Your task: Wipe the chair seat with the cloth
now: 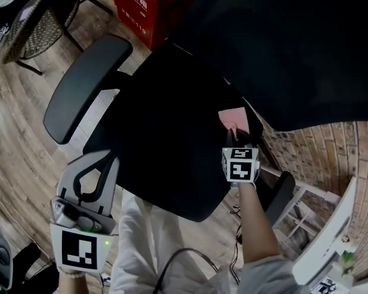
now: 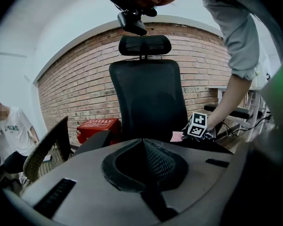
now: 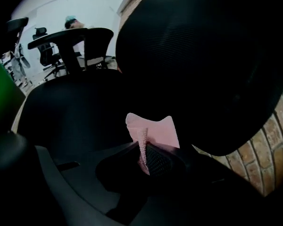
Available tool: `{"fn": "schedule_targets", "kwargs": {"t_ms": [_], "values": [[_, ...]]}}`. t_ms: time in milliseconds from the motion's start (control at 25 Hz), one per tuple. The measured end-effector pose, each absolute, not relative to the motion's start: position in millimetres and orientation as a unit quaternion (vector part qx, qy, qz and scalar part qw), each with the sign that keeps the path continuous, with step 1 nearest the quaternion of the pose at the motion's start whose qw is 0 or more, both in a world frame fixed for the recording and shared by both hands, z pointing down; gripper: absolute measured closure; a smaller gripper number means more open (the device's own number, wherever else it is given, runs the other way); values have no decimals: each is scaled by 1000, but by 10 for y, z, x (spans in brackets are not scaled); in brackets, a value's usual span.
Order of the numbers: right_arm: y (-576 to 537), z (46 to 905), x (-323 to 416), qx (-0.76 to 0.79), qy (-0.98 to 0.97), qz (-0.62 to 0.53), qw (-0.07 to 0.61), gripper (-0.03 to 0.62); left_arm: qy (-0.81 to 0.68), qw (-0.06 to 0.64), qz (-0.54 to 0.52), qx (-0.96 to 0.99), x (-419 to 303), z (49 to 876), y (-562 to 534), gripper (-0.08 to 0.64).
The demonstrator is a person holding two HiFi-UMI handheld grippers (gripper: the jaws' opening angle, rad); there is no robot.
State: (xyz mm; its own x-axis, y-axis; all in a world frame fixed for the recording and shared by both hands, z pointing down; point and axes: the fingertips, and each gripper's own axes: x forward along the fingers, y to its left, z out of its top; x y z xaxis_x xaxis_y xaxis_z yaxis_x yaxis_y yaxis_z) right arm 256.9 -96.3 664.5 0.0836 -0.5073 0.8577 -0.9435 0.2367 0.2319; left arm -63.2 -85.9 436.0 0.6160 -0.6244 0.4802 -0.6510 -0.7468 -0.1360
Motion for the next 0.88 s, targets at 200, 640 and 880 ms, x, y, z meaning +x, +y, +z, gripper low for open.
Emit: {"fn": "schedule_targets", "kwargs": {"t_ms": [200,640,880], "values": [[-1011,6590,2985,595,-595,246,481,537,-352,23,256,900,-604,4332,-880,541],[-809,6671,2498,562,-630,254,472,537,-366,24,250,896,-793,4342,-920,541],[-538,6709,1849,529,-671,267,446,537,-370,24,266,890,-1023,4386,-835,541]]}}
